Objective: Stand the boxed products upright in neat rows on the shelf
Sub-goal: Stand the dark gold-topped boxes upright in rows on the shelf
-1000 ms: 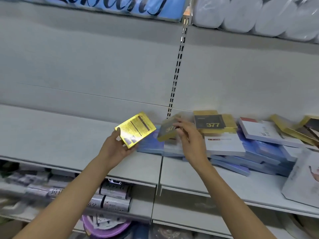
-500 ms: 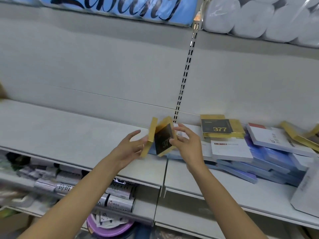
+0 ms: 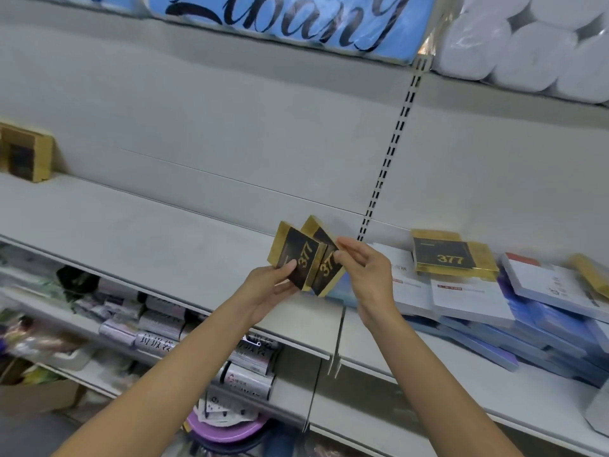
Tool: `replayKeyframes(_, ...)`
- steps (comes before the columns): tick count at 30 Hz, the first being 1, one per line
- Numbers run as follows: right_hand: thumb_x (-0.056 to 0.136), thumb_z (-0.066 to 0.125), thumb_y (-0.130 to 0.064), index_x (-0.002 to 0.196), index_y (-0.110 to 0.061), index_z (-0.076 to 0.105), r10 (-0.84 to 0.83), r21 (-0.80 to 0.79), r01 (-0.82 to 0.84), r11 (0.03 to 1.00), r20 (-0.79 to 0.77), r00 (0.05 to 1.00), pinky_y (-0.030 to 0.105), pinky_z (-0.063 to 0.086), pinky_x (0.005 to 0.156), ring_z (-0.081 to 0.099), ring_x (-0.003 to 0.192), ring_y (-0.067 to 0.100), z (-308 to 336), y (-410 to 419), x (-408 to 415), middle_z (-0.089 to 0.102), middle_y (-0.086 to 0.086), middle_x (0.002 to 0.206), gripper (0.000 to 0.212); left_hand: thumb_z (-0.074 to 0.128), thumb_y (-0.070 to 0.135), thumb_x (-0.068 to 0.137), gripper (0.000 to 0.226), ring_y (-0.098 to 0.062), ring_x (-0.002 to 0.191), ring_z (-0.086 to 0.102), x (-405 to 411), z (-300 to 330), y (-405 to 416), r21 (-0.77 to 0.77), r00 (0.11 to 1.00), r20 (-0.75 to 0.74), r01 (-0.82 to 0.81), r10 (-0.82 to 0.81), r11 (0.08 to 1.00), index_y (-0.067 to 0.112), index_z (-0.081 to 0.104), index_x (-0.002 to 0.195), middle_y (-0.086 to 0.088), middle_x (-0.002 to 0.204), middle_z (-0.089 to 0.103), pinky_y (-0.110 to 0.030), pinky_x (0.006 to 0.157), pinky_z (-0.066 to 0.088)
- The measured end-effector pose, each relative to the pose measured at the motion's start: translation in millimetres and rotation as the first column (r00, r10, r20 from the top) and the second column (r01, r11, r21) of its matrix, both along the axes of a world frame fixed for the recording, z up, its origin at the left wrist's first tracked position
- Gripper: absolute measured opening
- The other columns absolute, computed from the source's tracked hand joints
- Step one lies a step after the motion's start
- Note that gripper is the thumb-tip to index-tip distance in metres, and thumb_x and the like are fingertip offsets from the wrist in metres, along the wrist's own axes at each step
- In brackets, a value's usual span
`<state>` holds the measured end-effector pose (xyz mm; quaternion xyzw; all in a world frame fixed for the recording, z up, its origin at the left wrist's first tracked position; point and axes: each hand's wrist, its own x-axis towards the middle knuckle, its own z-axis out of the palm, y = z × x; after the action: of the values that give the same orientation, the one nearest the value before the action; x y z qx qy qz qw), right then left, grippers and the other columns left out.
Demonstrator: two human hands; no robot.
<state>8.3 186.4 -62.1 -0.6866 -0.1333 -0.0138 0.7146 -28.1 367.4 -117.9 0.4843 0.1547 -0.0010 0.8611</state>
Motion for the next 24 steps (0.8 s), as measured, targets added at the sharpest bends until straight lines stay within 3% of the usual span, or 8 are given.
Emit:
replayKeyframes(3,0.092,0.065,-0.001,0.119,-0.008,0.069,0.032,0.041,-0.031,0.999,-0.027,0.999,0.014,0.055,0.078,0.071,0.093,0.003,1.1,25.5,-7.1,0.075,0.001,0.106,0.028,0.062,0.017,0.099,0.04,-0.029,0.101,0.073,-8.4,5.4,19.5,-0.02,0.998,0.051,-0.027,0.028,0.999,0.002,0.057,0.136,-0.015,0.117,0.074,-0.036,0.085,0.061)
replayKeyframes(6,0.093,0.064,-0.002,0.122,-0.012,0.068,0.108,-0.033,-0.108,0.994,-0.025,0.994,0.015,0.055,0.079,0.071,0.099,0.005,3.8,51.9,-13.9,0.075,-0.001,0.11,0.031,0.065,0.013,0.097,0.043,-0.027,0.104,0.074,-24.2,14.2,53.9,0.032,0.988,0.106,-0.121,0.117,0.992,0.011,0.052,0.139,-0.013,0.119,0.074,-0.034,0.083,0.062)
replayKeyframes(8,0.092,0.066,-0.004,0.113,-0.019,0.071,0.152,-0.108,-0.152,0.982,-0.015,0.988,0.017,0.056,0.073,0.072,0.098,0.012,4.7,73.5,-18.9,0.076,-0.001,0.107,0.026,0.066,0.011,0.096,0.047,-0.025,0.104,0.074,-41.0,19.0,82.8,0.129,0.98,0.136,-0.164,0.147,0.978,0.016,0.049,0.14,-0.011,0.12,0.073,-0.034,0.082,0.06)
replayKeyframes(10,0.09,0.07,-0.008,0.102,-0.028,0.074,0.173,-0.174,-0.171,0.97,-0.008,0.985,0.028,0.058,0.071,0.073,0.096,0.018,3.3,100.7,-24.9,0.077,-0.002,0.103,0.023,0.067,0.007,0.095,0.051,-0.025,0.106,0.073,-60.3,23.5,115.5,0.214,0.972,0.165,-0.2,0.167,0.956,0.017,0.047,0.141,-0.01,0.121,0.073,-0.033,0.081,0.06)
replayKeyframes(13,0.088,0.072,-0.008,0.1,-0.024,0.076,0.237,-0.206,-0.235,0.95,-0.015,0.971,0.038,0.062,0.068,0.073,0.094,0.025,1.5,153.1,-42.8,0.076,0.003,0.104,0.021,0.068,0.003,0.093,0.052,-0.029,0.107,0.072,-90.1,28.3,171.5,0.3,0.954,0.194,-0.278,0.227,0.912,0.016,0.048,0.14,-0.013,0.118,0.073,-0.031,0.078,0.061)
replayKeyframes(19,0.086,0.069,-0.003,0.105,-0.01,0.074,0.263,-0.201,-0.268,0.942,-0.048,0.964,0.028,0.06,0.063,0.072,0.087,0.016,-3.0,274.9,-91.7,0.074,0.005,0.103,0.021,0.072,0.004,0.09,0.046,-0.02,0.1,0.074,-165.4,28.6,290.6,0.393,0.929,0.187,-0.369,0.32,0.842,0.018,0.055,0.13,-0.005,0.116,0.075,-0.023,0.07,0.057)
replayKeyframes(24,0.086,0.071,-0.003,0.107,-0.01,0.069,0.252,-0.192,-0.258,0.947,-0.052,0.966,0.039,0.062,0.071,0.067,0.073,-0.002,-11.7,366.9,-124.4,0.071,0.004,0.105,0.022,0.07,-0.002,0.09,0.043,-0.022,0.094,0.073,-226.3,24.8,391.7,0.364,0.871,0.16,-0.49,0.465,0.792,0.009,0.051,0.126,-0.009,0.111,0.074,-0.031,0.073,0.059)
